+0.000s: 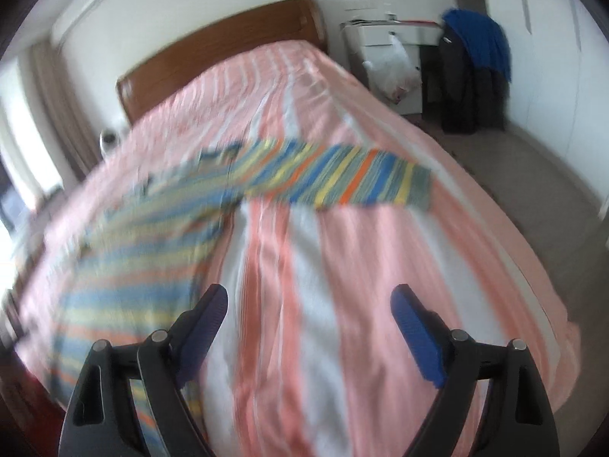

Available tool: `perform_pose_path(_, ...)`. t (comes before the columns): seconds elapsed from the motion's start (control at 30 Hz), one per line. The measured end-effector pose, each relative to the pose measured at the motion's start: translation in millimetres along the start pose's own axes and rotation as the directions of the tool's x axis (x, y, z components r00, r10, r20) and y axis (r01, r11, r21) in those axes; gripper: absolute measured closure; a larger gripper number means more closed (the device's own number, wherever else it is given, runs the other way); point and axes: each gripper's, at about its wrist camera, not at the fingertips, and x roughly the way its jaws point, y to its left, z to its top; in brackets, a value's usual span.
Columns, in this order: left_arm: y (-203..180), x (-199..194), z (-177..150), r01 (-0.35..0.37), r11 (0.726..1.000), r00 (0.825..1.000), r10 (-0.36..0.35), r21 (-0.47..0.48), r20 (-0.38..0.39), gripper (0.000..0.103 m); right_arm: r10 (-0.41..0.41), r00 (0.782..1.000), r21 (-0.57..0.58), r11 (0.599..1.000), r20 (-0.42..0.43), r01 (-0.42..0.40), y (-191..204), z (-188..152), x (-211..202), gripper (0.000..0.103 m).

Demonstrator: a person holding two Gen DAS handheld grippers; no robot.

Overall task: Fold small clothes
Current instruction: 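Grasp the other sleeve cuff with the right gripper and lift it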

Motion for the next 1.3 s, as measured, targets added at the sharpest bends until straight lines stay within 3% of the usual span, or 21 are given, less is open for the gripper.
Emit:
perform_pose_path(0.07, 1, 4, 1, -0.013, 1.0, 1.0, 0.013, -0.012, -0.002, 0.001, 0.074, 0.997, 0.157, 0.985, -0.006, -0.072, -25, 13, 7, 0.016)
perform_pose_path(0.13, 2, 9, -1, -0.017, 1.0, 1.0, 0.017, -0.022, -0.002, 0.001, 0.173, 0.985, 0.325, 0.932, -0.009, -0.161, -50, 20, 20, 0.017)
perform_pose_path(0.2, 2, 16, -2, -0.022, 1.0, 1.0, 0.022, -0.021, -0.019, 0.001, 0.298, 0.954, 0.498, 0.827, 0.002, -0.26, -76, 19, 39, 0.02)
perform_pose_path(0.27, 2, 21, -4, -0.031, 0.999, 0.999, 0.03, -0.021, -0.037, 0.001, 0.355, 0.934, 0.628, 0.719, 0.036, -0.297, -98, 13, 55, 0.028)
perform_pose_path(0.33, 3, 24, -5, -0.042, 0.999, 0.998, 0.042, -0.021, -0.041, 0.001, 0.341, 0.938, 0.682, 0.672, 0.061, -0.289, -112, 12, 67, 0.046)
perform_pose_path(0.4, 3, 26, -5, -0.054, 0.998, 0.998, 0.054, -0.02, -0.043, 0.001, 0.317, 0.945, 0.716, 0.641, 0.081, -0.277, -123, 16, 79, 0.055)
perform_pose_path(0.53, 3, 28, -7, -0.075, 0.997, 0.996, 0.074, -0.014, -0.049, 0.001, 0.302, 0.944, 0.764, 0.575, 0.133, -0.291, -131, 27, 104, 0.055)
perform_pose_path(0.77, 0, 32, -9, -0.104, 0.994, 0.993, 0.105, 0.012, -0.046, 0.001, 0.213, 0.957, 0.78, 0.558, 0.195, -0.283, -132, 45, 120, 0.056)
perform_pose_path(0.8, 0, 33, -9, -0.107, 0.994, 0.993, 0.107, 0.015, -0.046, 0.001, 0.2, 0.961, 0.782, 0.561, 0.19, -0.271, -131, 47, 122, 0.062)
perform_pose_path(0.83, 0, 33, -9, -0.109, 0.994, 0.993, 0.109, 0.016, -0.045, 0.001, 0.195, 0.965, 0.779, 0.571, 0.177, -0.258, -131, 49, 123, 0.073)
perform_pose_path(0.87, 0, 33, -9, -0.109, 0.994, 0.993, 0.11, 0.017, -0.043, 0.001, 0.191, 0.972, 0.767, 0.6, 0.14, -0.228, -129, 55, 127, 0.08)
perform_pose_path(0.9, 0, 32, -9, -0.109, 0.994, 0.993, 0.109, 0.016, -0.042, 0.001, 0.175, 0.979, 0.75, 0.632, 0.106, -0.194, -127, 60, 129, 0.095)
perform_pose_path(0.97, 1, 32, -9, -0.106, 0.994, 0.994, 0.106, 0.014, -0.04, 0.001, 0.133, 0.988, 0.662, 0.734, 0.076, -0.15, -109, 80, 120, 0.095)
perform_pose_path(1.03, 2, 32, -9, -0.102, 0.995, 0.994, 0.102, 0.01, -0.037, 0.001, 0.137, 0.986, 0.566, 0.808, 0.09, -0.164, -85, 101, 108, 0.096)
perform_pose_path(1.13, 2, 33, -8, -0.097, 0.995, 0.995, 0.097, 0.007, -0.031, 0.001, 0.227, 0.966, 0.347, 0.902, 0.126, -0.257, -2, 147, 87, 0.096)
perform_pose_path(1.23, 2, 35, -5, -0.091, 0.996, 0.995, 0.091, 0.006, -0.029, 0.001, 0.333, 0.939, 0.145, 0.929, 0.082, -0.342, 94, 173, 87, 0.096)
perform_pose_path(1.3, 2, 36, -4, -0.087, 0.996, 0.996, 0.087, 0.008, -0.03, 0.001, 0.378, 0.926, 0.049, 0.924, 0.021, -0.379, 151, 177, 98, 0.096)
